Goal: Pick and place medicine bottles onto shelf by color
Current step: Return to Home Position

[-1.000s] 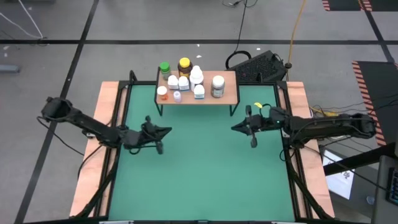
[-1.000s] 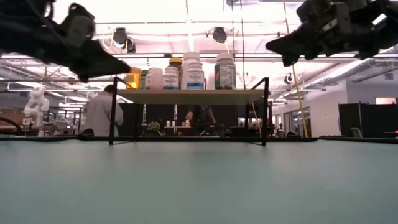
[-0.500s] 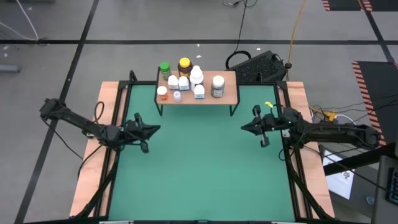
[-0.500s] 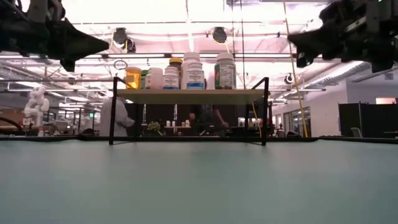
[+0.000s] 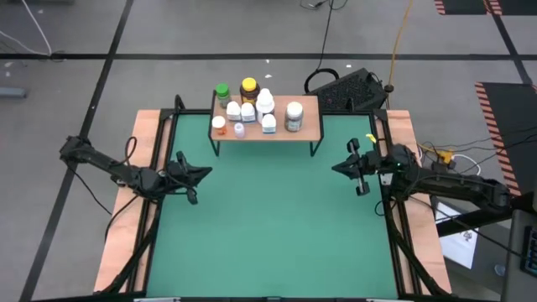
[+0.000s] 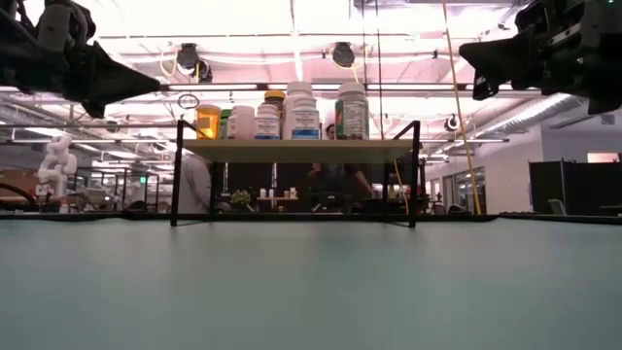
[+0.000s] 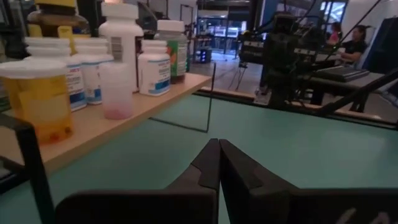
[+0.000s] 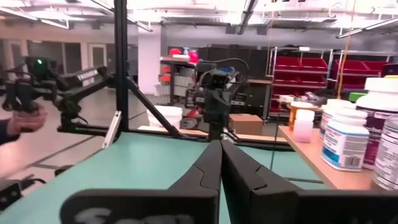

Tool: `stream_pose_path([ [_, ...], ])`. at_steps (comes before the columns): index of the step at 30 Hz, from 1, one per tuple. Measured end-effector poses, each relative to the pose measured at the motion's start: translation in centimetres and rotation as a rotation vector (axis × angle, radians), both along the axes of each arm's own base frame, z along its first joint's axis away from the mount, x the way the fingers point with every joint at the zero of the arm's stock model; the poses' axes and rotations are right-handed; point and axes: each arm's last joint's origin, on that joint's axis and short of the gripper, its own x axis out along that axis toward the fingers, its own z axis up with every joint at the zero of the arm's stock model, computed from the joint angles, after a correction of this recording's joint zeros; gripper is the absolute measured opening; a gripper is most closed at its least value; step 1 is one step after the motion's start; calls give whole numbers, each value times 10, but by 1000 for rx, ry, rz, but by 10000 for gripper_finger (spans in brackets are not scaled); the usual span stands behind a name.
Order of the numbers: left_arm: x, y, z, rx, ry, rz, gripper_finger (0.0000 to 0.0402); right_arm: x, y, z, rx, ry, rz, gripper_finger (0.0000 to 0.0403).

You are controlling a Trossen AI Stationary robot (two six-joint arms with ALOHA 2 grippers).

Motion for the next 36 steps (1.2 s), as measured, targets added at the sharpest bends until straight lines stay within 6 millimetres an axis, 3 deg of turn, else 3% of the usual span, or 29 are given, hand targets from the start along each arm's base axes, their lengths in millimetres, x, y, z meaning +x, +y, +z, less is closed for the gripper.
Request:
stream_pose_path([
  [21, -22, -1, -1, 26, 9, -31, 14, -21, -7, 8, 85, -26, 64, 0],
  [24, -21, -1, -11, 11, -2, -21, 5, -20, -8, 5, 89, 2, 40, 0],
  [36, -16, 12, -7, 77, -5, 61, 4, -21, -8, 3, 137, 22, 49, 0],
])
